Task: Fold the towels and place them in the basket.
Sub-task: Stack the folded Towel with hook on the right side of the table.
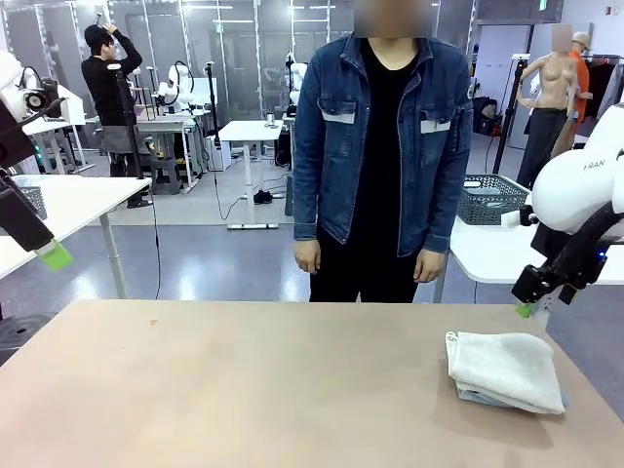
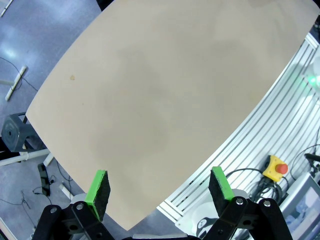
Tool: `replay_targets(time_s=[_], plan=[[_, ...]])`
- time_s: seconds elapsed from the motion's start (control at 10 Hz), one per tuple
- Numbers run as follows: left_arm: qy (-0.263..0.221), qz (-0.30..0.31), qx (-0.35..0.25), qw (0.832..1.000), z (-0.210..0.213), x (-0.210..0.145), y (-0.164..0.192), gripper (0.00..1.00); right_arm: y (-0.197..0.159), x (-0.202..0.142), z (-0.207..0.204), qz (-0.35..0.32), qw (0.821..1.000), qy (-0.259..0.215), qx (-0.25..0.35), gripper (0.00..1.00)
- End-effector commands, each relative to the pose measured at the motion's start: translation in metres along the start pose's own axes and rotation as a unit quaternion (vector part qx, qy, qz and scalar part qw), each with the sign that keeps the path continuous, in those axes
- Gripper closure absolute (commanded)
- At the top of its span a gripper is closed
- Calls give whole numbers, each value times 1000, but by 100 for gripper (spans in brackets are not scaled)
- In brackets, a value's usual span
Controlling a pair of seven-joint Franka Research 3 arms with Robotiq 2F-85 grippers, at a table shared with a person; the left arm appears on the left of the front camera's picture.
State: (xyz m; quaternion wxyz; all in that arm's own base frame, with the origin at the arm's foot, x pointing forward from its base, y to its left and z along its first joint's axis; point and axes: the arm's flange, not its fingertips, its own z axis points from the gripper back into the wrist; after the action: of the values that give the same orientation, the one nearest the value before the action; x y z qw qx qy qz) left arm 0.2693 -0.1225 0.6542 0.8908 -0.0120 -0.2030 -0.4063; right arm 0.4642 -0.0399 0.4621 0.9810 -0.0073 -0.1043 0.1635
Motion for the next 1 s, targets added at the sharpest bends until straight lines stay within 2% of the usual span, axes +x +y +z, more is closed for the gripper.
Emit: replay_targets(time_s=[0.0, 0.5, 0.6, 0.7, 0.8, 0.9], plan=[[-7, -1, 5, 1000, -2, 0, 0, 0, -1, 4, 0, 0, 1000, -1, 1, 0], [-7, -1, 5, 1000, -2, 0, 0, 0, -1, 4, 0, 0, 1000, -1, 1, 0], [-7, -1, 5, 1000, -2, 0, 0, 0, 0, 0, 0, 0, 1000, 0, 0, 5], [-7, -1, 5, 1000, -2, 0, 0, 0, 11, -22, 6, 37, 999, -9, 4, 0], [-7, -1, 5, 1000, -2, 0, 0, 0, 23, -36, 33, 81, 995, -42, 29, 0], [-7, -1, 5, 1000, -2, 0, 0, 0, 38, -43, 54, 120, 992, -49, 3, 0]])
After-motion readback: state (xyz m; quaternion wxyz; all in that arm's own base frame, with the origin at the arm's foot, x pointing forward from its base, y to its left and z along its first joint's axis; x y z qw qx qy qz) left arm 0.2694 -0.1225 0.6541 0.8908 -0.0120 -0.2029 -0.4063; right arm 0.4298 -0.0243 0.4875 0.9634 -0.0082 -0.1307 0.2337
